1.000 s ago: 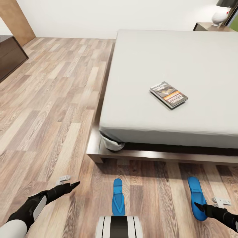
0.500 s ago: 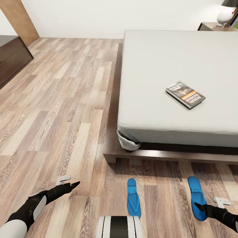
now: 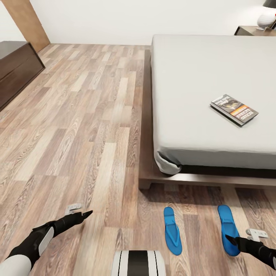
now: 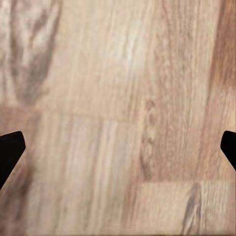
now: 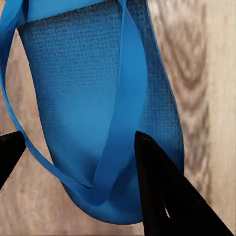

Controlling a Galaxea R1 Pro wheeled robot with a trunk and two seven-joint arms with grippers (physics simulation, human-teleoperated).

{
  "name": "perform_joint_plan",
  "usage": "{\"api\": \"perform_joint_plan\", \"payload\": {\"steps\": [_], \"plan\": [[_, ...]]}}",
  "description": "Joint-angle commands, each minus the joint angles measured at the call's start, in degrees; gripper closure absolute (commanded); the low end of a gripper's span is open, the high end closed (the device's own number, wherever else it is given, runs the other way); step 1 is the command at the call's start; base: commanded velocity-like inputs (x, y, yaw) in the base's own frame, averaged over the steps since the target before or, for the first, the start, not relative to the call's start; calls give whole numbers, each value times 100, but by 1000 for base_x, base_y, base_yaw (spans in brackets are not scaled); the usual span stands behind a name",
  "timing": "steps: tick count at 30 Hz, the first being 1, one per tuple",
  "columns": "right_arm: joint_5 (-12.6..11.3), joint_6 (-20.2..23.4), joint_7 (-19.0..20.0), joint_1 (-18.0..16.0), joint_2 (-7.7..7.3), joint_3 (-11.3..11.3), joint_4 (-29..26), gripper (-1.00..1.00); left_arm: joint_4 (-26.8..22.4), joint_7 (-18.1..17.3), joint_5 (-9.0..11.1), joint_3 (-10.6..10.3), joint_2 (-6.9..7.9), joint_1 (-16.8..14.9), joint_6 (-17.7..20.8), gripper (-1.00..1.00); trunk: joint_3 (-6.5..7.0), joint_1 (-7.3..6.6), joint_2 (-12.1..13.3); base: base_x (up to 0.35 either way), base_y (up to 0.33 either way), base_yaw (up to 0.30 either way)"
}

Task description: In the bedroom, move the book from the bed onto either nightstand, and place the two sandals side by side next to the bed.

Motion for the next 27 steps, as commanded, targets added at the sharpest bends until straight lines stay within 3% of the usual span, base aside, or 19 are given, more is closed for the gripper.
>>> {"api": "perform_joint_plan", "payload": {"steps": [1, 22, 27], "plan": [[-37, 67, 39, -2, 3, -31, -9, 100, 1, -17, 51, 12, -1, -2, 56, -100, -3, -1, -1, 0, 296, 0], [-32, 67, 41, -5, 3, -31, -9, 100, 1, -21, 42, 2, -4, -2, 56, -100, -3, -1, -1, 32, 298, 0], [-36, 67, 42, -2, 5, -31, -9, 100, 1, -21, 50, 2, -6, -2, 56, -100, -3, -1, -1, 43, 109, 0]]}}
